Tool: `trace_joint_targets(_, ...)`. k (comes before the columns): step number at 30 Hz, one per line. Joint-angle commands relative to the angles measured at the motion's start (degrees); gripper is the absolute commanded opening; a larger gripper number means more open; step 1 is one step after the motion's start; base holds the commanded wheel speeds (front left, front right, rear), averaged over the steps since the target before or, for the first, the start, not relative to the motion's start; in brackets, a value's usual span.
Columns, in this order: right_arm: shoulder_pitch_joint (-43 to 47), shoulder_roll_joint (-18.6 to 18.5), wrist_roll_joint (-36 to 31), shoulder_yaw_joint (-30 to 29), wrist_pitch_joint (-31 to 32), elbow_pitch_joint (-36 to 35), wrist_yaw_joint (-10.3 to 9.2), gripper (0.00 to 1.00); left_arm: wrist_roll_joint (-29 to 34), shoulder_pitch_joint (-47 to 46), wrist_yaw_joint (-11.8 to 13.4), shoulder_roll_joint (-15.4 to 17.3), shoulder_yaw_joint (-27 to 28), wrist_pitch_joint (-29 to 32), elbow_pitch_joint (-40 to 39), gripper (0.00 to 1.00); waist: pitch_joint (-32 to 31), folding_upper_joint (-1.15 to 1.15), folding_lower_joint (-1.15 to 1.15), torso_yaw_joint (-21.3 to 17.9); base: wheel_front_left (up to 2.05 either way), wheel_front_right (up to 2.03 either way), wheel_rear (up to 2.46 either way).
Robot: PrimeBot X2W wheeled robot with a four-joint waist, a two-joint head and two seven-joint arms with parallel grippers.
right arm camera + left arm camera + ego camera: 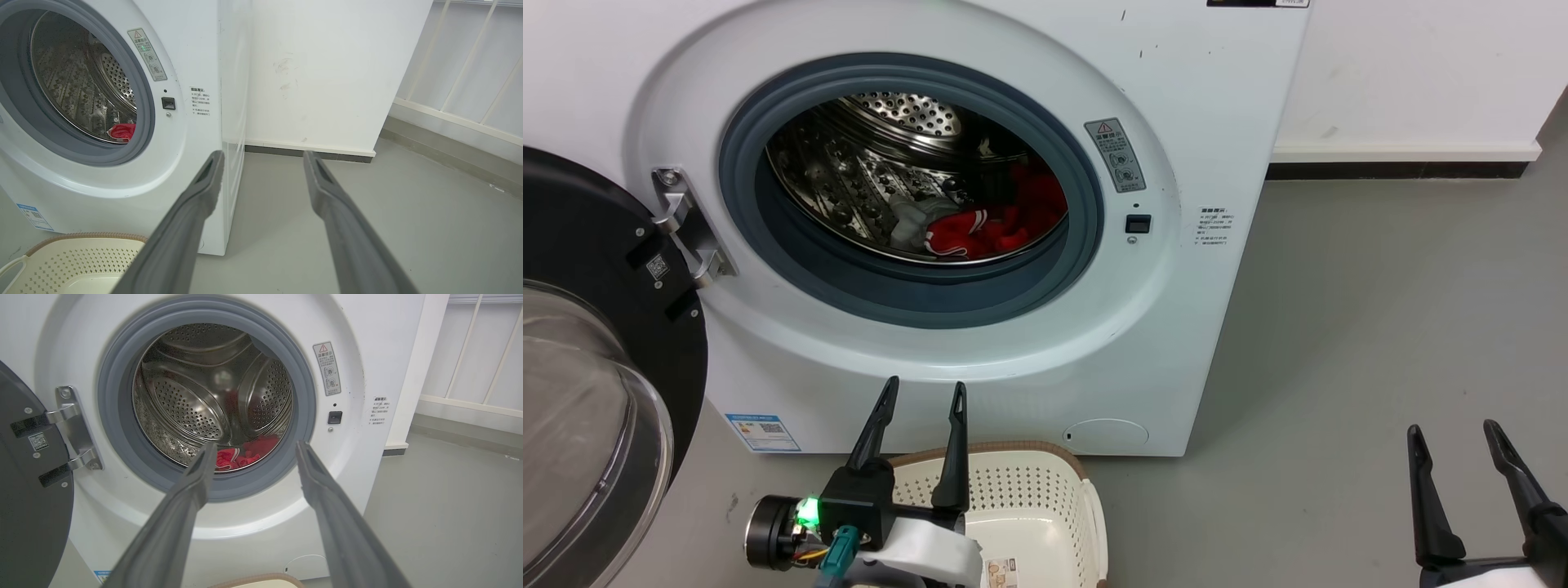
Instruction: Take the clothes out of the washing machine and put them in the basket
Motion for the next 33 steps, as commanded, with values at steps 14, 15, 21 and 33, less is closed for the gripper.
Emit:
trace_joint_targets(14, 0.2, -0.2, 0.9, -0.1, -0.1, 0.4, -0.02, 1.00, -0.6, 0.0, 0.4, 0.0, -0.3, -0.2, 0.7, 1.00, 0.3, 0.00, 0.00, 0.2, 0.00, 0.00, 0.00)
trace_joint_targets(15, 0.3, -0.2, 1.0, -0.1, -0.1, 0.4, -0.02, 1.00, -0.5, 0.0, 0.4, 0.0, -0.4, -0.2, 0.8, 1.00, 0.4, 0.00, 0.00, 0.2, 0.00, 0.00, 0.00)
trace_joint_targets(21, 0.6, -0.2, 1.5, -0.2, 0.0, 0.1, -0.02, 1.00, -0.6, -0.7, 0.4, 0.0, -0.8, -0.2, 1.6, 1.00, 1.1, 0.00, 0.00, 0.5, 0.00, 0.00, 0.00)
trace_joint_targets(33, -4.4, -0.2, 1.2, 1.2, -0.9, -1.6, -0.02, 1.00, -1.8, -10.8, 2.1, 0.0, -1.4, -0.2, 3.8, 1.00, 14.5, 0.00, 0.00, 0.6, 0.00, 0.00, 0.00)
